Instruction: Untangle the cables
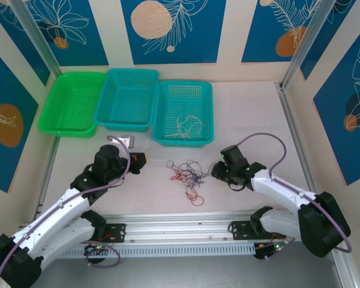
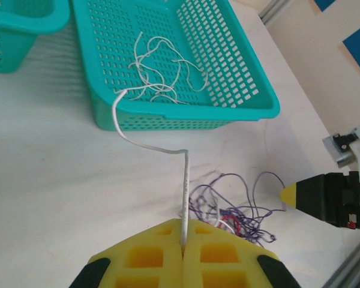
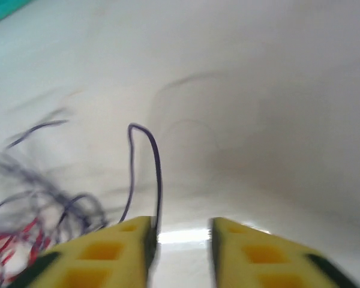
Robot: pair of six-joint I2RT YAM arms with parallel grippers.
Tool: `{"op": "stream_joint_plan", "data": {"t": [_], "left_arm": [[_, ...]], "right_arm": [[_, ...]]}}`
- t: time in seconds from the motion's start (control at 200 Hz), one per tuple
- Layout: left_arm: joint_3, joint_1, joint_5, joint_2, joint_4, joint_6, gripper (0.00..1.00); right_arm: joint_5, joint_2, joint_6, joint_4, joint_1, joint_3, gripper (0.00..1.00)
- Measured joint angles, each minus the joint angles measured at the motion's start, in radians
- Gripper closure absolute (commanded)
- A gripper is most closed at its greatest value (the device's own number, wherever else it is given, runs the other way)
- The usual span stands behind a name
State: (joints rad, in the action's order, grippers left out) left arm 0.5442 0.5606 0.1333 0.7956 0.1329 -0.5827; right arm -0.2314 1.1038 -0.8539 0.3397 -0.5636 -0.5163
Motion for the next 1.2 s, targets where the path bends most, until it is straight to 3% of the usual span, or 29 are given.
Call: {"op": "stream_joint_plan", "data": {"t": [0.21,0.43,0.55,0.615,0.685,0.975,1.2], "left_arm": [[0.0,0.0,0.104,0.076,-0.044,-0.02,1.0],[0.011,0.0,0.122,0.069,-0.03,-0.022,1.0],[0.048,0.0,0.066,0.016,0.05,-0.022,1.0],[0.076,-0.003,-0.004,-0.044,0.117,-0.021,1.0],[0.108,-0.008,-0.105,-0.13,0.194,-0.016,1.0],[0.206,-0.028,-0.547,-0.423,0.411,0.024,1.0],[0.206,-0.029,-0.621,-0.45,0.429,0.04,1.0]], "right_arm": [[-0.037,0.014,0.16,-0.087,-0.271,-0.15,0.39],[-0.037,0.349,0.264,-0.214,-0.388,-0.328,0.38],[-0.051,0.514,0.261,-0.225,-0.388,-0.367,0.43],[-0.081,0.576,0.226,-0.194,-0.373,-0.376,0.54],[-0.127,0.599,0.169,-0.142,-0.346,-0.381,0.57],[-0.253,0.433,-0.029,-0.017,-0.201,-0.22,0.53],[-0.242,0.358,-0.034,0.009,-0.171,-0.168,0.54]]}}
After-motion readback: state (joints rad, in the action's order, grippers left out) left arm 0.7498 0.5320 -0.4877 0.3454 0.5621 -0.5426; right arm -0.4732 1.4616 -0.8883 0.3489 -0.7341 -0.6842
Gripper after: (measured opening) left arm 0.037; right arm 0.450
